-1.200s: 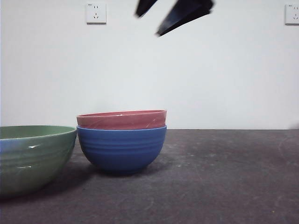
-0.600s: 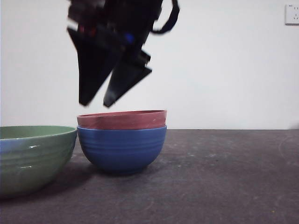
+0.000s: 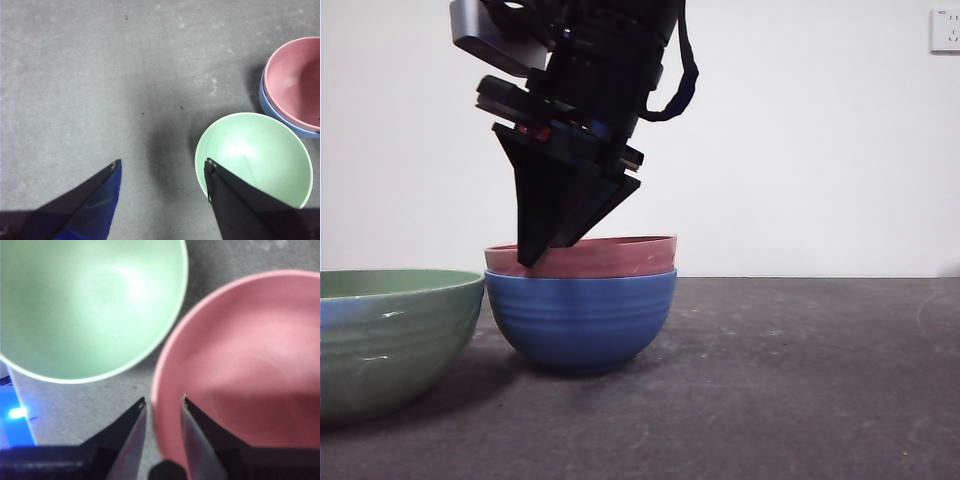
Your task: Pick up the green bowl on the top,put the green bowl on the left,pick up the red bowl in the middle,put the red bowl on the right
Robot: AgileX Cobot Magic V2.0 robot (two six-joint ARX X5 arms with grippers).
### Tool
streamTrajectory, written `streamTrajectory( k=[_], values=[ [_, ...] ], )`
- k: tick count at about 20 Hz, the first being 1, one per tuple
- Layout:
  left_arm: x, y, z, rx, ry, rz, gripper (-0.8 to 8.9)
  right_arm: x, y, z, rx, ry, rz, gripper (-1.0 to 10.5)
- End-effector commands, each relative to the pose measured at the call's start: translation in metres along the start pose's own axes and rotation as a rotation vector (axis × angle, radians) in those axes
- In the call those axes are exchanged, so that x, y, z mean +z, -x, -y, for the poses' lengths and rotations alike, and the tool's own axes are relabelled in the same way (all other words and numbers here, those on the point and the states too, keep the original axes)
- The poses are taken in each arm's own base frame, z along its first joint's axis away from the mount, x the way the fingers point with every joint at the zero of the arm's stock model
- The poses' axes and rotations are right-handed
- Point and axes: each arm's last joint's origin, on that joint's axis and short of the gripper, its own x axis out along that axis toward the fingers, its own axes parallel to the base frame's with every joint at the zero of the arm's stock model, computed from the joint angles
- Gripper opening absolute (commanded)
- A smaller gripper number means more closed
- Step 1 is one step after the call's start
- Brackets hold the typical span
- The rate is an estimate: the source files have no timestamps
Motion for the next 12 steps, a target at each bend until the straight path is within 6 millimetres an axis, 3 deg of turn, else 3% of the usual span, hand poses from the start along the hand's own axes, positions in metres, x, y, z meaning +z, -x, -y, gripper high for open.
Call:
streamTrajectory(
  k=[1,6,12],
  values=[
    [-0.0007,0.0001,-0.0003,0.002,-0.009,0.0,2.84,-0.0018,-0.0075,0.003,0.006,0.002,-0.019,0.5],
    [-0.0006,0.0001,-0.0003,0.002,-0.009,0.0,2.84,-0.0023,-0.0074,0.003,0.009,0.004,-0.024,-0.2],
    [0.0002,0.0001,-0.0003,0.002,-0.009,0.009,2.84,-0.0013,-0.0033,0.0021,0.002,0.01,-0.012,-0.2]
  ],
)
